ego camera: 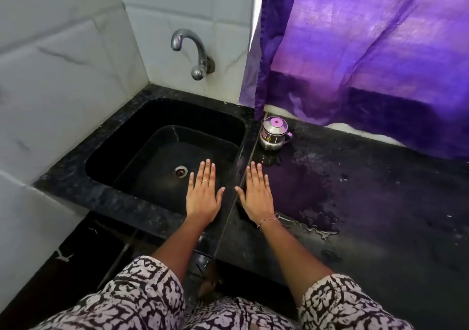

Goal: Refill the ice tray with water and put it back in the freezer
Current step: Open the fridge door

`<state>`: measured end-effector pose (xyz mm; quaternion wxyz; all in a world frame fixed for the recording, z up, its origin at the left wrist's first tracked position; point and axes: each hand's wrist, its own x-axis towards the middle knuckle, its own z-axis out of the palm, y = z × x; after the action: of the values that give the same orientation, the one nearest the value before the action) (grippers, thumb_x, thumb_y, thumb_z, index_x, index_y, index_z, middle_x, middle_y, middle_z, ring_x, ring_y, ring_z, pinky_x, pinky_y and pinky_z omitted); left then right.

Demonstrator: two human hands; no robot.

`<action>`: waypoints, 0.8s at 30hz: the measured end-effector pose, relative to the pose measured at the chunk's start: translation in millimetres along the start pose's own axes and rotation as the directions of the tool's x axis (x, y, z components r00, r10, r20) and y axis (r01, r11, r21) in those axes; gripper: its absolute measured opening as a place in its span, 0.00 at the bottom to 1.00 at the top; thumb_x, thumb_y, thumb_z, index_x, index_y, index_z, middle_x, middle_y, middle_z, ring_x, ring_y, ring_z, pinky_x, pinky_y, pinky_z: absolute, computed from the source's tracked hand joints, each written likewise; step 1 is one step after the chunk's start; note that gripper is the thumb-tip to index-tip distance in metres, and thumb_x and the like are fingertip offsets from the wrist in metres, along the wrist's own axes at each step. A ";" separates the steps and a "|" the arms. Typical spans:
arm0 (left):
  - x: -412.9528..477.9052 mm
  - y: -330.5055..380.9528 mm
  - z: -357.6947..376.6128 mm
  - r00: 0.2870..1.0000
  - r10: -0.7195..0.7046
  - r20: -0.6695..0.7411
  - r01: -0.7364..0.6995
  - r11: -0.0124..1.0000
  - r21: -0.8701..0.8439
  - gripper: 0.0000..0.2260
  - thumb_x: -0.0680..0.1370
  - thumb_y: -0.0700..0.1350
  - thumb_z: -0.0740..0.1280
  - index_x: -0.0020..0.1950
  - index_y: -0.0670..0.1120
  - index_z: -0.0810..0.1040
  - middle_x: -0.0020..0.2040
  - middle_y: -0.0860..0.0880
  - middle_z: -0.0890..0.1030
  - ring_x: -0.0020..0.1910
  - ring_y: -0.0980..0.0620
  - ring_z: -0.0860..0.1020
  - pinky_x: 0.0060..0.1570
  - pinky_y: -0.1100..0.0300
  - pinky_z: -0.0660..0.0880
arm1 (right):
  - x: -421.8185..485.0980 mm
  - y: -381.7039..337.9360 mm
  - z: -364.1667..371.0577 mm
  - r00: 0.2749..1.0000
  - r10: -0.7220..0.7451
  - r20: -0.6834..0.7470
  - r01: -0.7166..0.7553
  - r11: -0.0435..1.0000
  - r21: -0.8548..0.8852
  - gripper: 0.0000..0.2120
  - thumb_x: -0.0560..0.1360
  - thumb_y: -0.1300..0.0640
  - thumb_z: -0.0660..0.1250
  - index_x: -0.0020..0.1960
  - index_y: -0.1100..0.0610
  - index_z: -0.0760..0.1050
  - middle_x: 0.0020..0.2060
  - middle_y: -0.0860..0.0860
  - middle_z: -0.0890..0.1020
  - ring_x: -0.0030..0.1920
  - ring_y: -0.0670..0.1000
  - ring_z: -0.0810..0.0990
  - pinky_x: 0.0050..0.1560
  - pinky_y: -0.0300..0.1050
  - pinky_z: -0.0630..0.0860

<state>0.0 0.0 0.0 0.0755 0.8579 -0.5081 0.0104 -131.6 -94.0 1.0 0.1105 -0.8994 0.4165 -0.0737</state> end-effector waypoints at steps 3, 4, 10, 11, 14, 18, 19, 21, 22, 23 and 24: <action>-17.5 3.2 -2.0 0.998 -0.069 -0.012 0.069 0.997 0.042 0.33 0.77 0.60 0.37 0.78 0.43 0.44 0.79 0.46 0.43 0.77 0.51 0.40 0.75 0.50 0.42 | -9.3 -4.6 3.0 0.999 -0.044 0.019 0.044 0.999 0.003 0.36 0.76 0.38 0.36 0.77 0.59 0.44 0.77 0.53 0.44 0.76 0.51 0.38 0.75 0.49 0.38; -22.8 2.5 -1.1 0.995 -0.095 -0.019 0.096 0.994 0.047 0.34 0.77 0.60 0.37 0.78 0.43 0.44 0.79 0.46 0.44 0.77 0.51 0.41 0.75 0.49 0.42 | -13.5 -7.2 5.5 0.998 -0.060 0.036 0.059 0.998 0.008 0.34 0.79 0.39 0.40 0.77 0.59 0.43 0.77 0.53 0.43 0.76 0.51 0.37 0.75 0.49 0.38; -70.0 -6.9 -1.3 0.957 -0.289 -0.024 0.290 0.955 0.056 0.31 0.80 0.59 0.42 0.78 0.43 0.43 0.79 0.46 0.43 0.77 0.52 0.38 0.76 0.49 0.42 | -32.9 -22.7 21.0 0.980 -0.181 0.082 0.178 0.983 0.044 0.35 0.78 0.39 0.39 0.77 0.58 0.44 0.78 0.52 0.44 0.76 0.51 0.38 0.76 0.52 0.41; -78.3 -9.0 -2.6 0.947 -0.319 -0.024 0.320 0.946 0.048 0.31 0.81 0.58 0.45 0.78 0.43 0.43 0.79 0.47 0.43 0.77 0.52 0.38 0.76 0.49 0.42 | -36.0 -26.4 23.1 0.974 -0.207 0.089 0.204 0.978 0.046 0.36 0.76 0.38 0.35 0.77 0.58 0.44 0.78 0.52 0.44 0.76 0.51 0.37 0.76 0.51 0.40; -99.4 -13.4 -6.3 0.918 -0.395 -0.035 0.396 0.918 0.031 0.31 0.81 0.57 0.48 0.78 0.43 0.42 0.79 0.47 0.41 0.77 0.52 0.38 0.76 0.49 0.41 | -46.5 -35.5 27.3 0.952 -0.287 0.107 0.282 0.957 0.065 0.37 0.74 0.37 0.34 0.77 0.58 0.43 0.78 0.52 0.44 0.76 0.51 0.37 0.74 0.49 0.38; -120.2 -11.4 -6.6 0.891 -0.452 -0.042 0.454 0.889 0.060 0.31 0.81 0.58 0.47 0.78 0.43 0.42 0.79 0.47 0.41 0.77 0.51 0.39 0.76 0.49 0.41 | -56.7 -42.4 32.4 0.920 -0.368 0.137 0.365 0.930 0.043 0.34 0.78 0.40 0.41 0.77 0.58 0.42 0.77 0.52 0.43 0.76 0.51 0.37 0.76 0.52 0.40; -124.4 -10.9 -5.7 0.886 -0.462 -0.044 0.464 0.884 0.061 0.31 0.81 0.58 0.47 0.78 0.43 0.42 0.79 0.47 0.41 0.77 0.51 0.39 0.76 0.49 0.41 | -58.4 -43.3 33.4 0.914 -0.381 0.141 0.379 0.925 0.041 0.33 0.79 0.40 0.43 0.77 0.58 0.43 0.77 0.53 0.43 0.76 0.51 0.37 0.77 0.52 0.41; -136.7 -10.2 -4.2 0.869 -0.491 -0.057 0.494 0.867 0.060 0.31 0.81 0.58 0.47 0.78 0.43 0.42 0.79 0.47 0.41 0.77 0.51 0.39 0.76 0.49 0.41 | -63.6 -46.0 34.9 0.898 -0.415 0.148 0.413 0.910 0.043 0.32 0.81 0.42 0.46 0.77 0.59 0.42 0.77 0.53 0.43 0.76 0.51 0.37 0.76 0.52 0.40; -143.8 -9.7 -3.7 0.858 -0.510 -0.059 0.513 0.857 0.057 0.31 0.81 0.58 0.47 0.78 0.43 0.42 0.79 0.47 0.41 0.77 0.51 0.39 0.76 0.49 0.41 | -66.5 -47.2 36.1 0.889 -0.431 0.155 0.429 0.902 0.048 0.32 0.81 0.42 0.47 0.77 0.59 0.42 0.77 0.53 0.42 0.76 0.52 0.37 0.76 0.51 0.39; -152.0 -9.4 -2.8 0.846 -0.530 -0.059 0.533 0.845 0.051 0.31 0.81 0.58 0.47 0.78 0.43 0.41 0.79 0.47 0.41 0.77 0.51 0.39 0.76 0.49 0.41 | -70.7 -48.3 37.6 0.880 -0.446 0.164 0.444 0.895 0.053 0.32 0.81 0.42 0.48 0.77 0.59 0.42 0.77 0.53 0.42 0.76 0.52 0.36 0.76 0.51 0.38; -159.7 -8.8 -1.8 0.836 -0.546 -0.060 0.548 0.835 0.045 0.31 0.81 0.58 0.47 0.78 0.43 0.41 0.79 0.47 0.41 0.77 0.51 0.39 0.76 0.50 0.40 | -75.4 -49.2 38.8 0.874 -0.457 0.167 0.454 0.889 0.059 0.32 0.81 0.43 0.48 0.77 0.59 0.42 0.77 0.53 0.42 0.76 0.52 0.36 0.76 0.51 0.39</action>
<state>-69.4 143.4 -14.4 0.0609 0.9687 -0.2397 0.0226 -135.2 0.0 -26.7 0.1344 -0.9740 0.1811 -0.0216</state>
